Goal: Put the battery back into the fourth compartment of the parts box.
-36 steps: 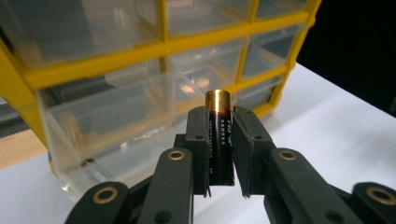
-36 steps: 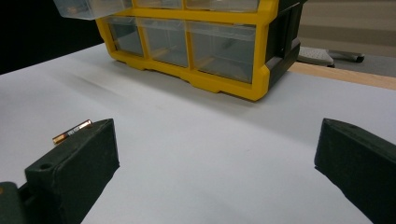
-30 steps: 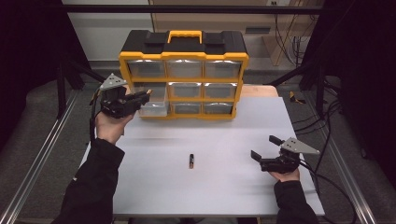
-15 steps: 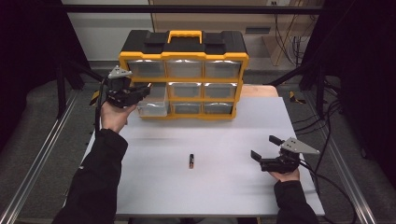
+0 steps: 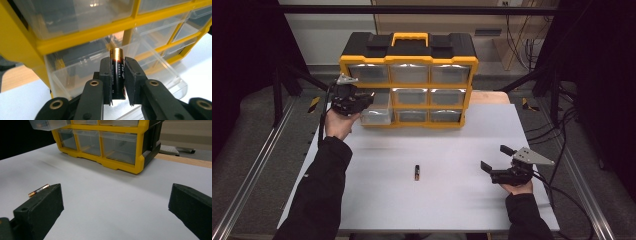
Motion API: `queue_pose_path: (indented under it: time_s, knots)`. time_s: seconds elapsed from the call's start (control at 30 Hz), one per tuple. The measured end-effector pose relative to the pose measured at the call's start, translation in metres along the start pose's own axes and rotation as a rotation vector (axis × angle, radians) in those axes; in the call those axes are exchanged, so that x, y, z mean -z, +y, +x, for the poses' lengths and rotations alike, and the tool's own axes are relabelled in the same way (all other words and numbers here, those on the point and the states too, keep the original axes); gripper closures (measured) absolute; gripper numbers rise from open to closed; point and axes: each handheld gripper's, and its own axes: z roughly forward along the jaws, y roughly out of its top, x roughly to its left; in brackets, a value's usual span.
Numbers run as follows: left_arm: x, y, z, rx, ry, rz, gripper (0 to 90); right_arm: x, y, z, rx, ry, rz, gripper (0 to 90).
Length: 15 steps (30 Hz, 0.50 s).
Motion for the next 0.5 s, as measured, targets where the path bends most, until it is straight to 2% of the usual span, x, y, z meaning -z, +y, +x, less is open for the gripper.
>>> queue_pose_path:
  time_s: [0.23, 0.37, 0.5]
  knots:
    - [-0.0041, -0.0053, 0.0028, 0.003, 0.01, 0.022, 75.7, -0.0004, -0.0001, 0.0, 0.001, 0.0, -0.001, 0.2]
    - [-0.0054, -0.0054, 0.0007, 0.004, 0.032, 0.036, 75.2, -0.0007, -0.0002, -0.0002, 0.006, 0.001, 0.001, 0.2]
    - [-0.0027, -0.0056, 0.0001, 0.012, 0.029, 0.009, 71.2, 0.0, 0.0001, 0.0, 0.001, 0.001, -0.001, 0.2]
